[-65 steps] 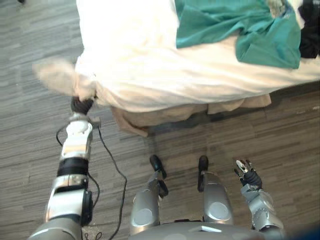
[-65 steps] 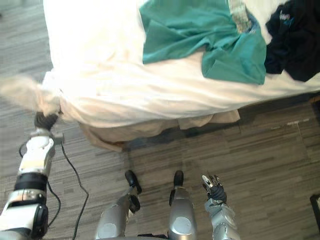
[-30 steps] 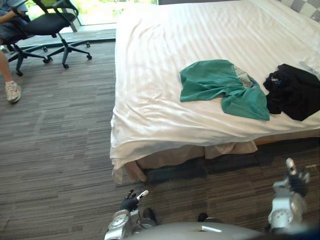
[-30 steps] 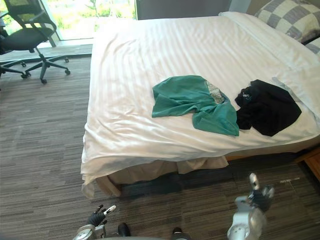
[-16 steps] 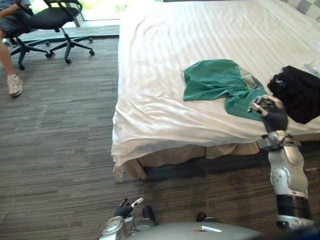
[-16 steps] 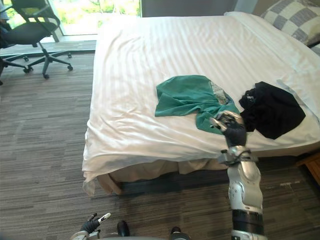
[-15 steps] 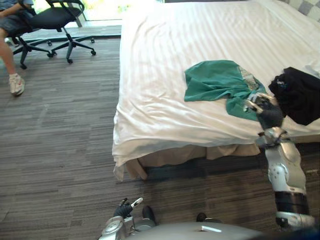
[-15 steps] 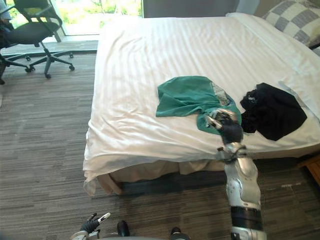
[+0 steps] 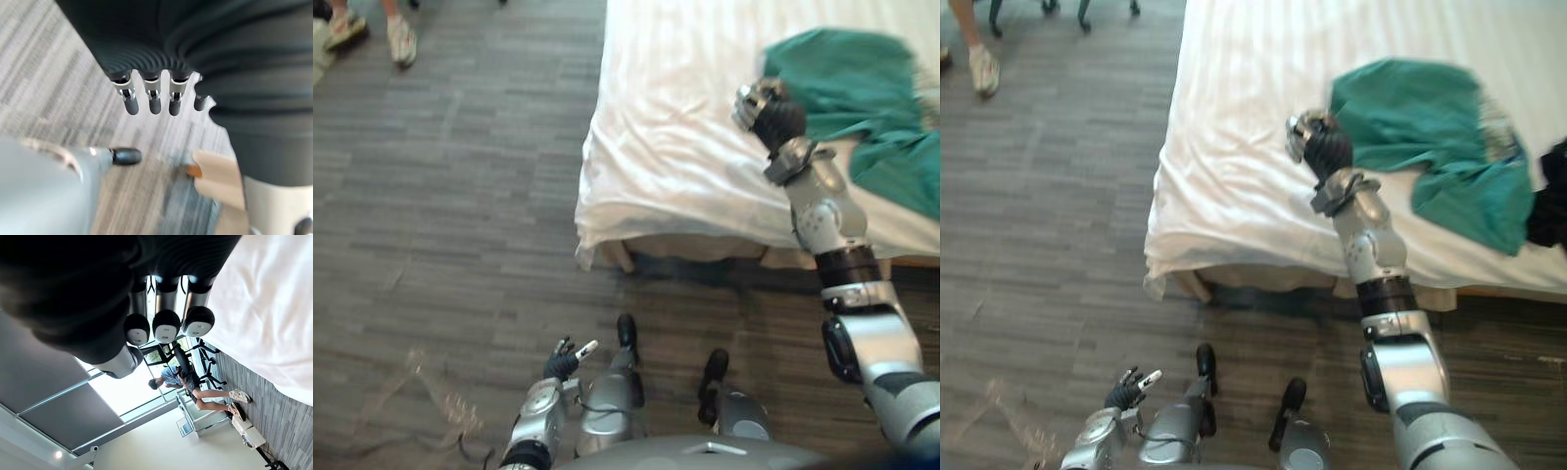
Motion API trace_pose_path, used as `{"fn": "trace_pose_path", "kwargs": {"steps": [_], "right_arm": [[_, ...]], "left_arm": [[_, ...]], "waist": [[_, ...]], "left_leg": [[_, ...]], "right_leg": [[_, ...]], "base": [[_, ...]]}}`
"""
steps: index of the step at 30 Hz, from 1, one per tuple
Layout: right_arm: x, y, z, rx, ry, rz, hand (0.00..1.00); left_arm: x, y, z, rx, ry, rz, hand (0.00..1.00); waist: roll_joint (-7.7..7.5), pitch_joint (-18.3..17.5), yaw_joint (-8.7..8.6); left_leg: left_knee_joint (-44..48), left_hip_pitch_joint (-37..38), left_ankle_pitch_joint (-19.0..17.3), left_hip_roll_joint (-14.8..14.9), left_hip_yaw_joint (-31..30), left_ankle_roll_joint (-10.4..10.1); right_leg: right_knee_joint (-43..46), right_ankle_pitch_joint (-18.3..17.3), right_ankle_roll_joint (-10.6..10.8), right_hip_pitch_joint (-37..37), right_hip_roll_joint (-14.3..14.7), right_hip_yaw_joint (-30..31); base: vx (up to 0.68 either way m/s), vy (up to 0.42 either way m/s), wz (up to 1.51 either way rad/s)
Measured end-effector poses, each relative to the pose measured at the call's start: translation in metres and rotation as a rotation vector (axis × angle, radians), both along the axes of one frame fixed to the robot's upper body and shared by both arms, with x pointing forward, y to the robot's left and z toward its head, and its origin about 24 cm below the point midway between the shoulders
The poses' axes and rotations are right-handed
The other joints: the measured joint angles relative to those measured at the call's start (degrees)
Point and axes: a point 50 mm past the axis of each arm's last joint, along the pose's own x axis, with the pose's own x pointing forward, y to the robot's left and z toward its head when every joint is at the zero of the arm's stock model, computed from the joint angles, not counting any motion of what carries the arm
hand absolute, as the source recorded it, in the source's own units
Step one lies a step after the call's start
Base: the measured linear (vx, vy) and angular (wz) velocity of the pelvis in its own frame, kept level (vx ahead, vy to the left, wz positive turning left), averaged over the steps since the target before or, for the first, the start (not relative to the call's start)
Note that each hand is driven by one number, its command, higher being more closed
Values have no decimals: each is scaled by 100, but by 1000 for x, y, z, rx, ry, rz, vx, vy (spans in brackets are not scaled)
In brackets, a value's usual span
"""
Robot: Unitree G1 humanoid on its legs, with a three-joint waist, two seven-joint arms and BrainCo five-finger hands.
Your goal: Tidy the bed and pick cloth on bed and put in laundry
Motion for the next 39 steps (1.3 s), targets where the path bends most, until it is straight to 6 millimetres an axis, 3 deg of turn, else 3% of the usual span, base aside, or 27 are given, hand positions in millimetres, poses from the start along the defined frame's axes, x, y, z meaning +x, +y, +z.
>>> {"fn": "trace_pose_path", "kwargs": {"steps": [3,9,15,19,29,33,35,36,38,39], "right_arm": [[4,4,31,47,-56,-1,100],[6,-6,60,117,-95,-46,100],[12,-4,48,187,-20,-46,100],[13,5,45,211,-36,-37,100],[11,12,28,207,-64,71,100],[8,38,-10,251,22,232,100],[-2,73,-56,208,147,351,100],[-6,86,-68,186,191,391,100],[-28,125,-133,109,424,509,100],[-36,134,-150,98,490,535,100]], "left_arm": [[12,-9,6,-5,-40,-45,0],[36,-26,19,-46,-119,-73,0],[62,-50,35,-49,-215,-89,0],[80,-60,49,-79,-285,-71,0],[87,-89,58,-137,-348,-110,0],[84,-93,55,-147,-332,-112,0],[84,-93,55,-147,-341,-109,0],[84,-94,56,-148,-346,-109,0],[84,-99,58,-146,-367,-130,0],[84,-100,58,-146,-371,-138,0]], "waist": [[138,350,3],[399,563,93],[603,668,180],[624,676,151],[674,643,136],[709,425,130],[703,341,109],[703,335,106],[695,301,108],[678,291,108]], "left_leg": [[1,-200,87,-41,-39,49],[1,-791,201,-68,-113,46],[4,-1301,330,-190,-189,30],[4,-1448,333,-286,-302,2],[6,-1508,410,-343,-460,-99],[7,-1493,450,-341,-466,-129],[7,-1318,456,-343,-465,-142],[7,-1264,459,-345,-464,-150],[6,-1119,476,-345,-481,-188],[6,-1105,476,-340,-500,-188]], "right_leg": [[188,-1,1,-260,-68,-2],[539,-8,6,-998,-187,3],[1159,-241,50,-1741,-429,1],[1662,-525,54,-2037,-628,-38],[2344,-999,-19,-2301,-866,-158],[2399,-1090,-50,-2295,-876,-202],[2397,-1132,-55,-2108,-879,-216],[2384,-1138,-54,-2037,-877,-222],[2319,-1178,-58,-1804,-868,-315],[2304,-1193,-59,-1769,-866,-339]], "base": [[-57,43,5],[-42,14,2],[-5,10,9],[16,8,18],[5,-20,12],[23,-62,3],[53,-72,0],[56,-93,3],[35,-78,14],[19,-59,24]]}}
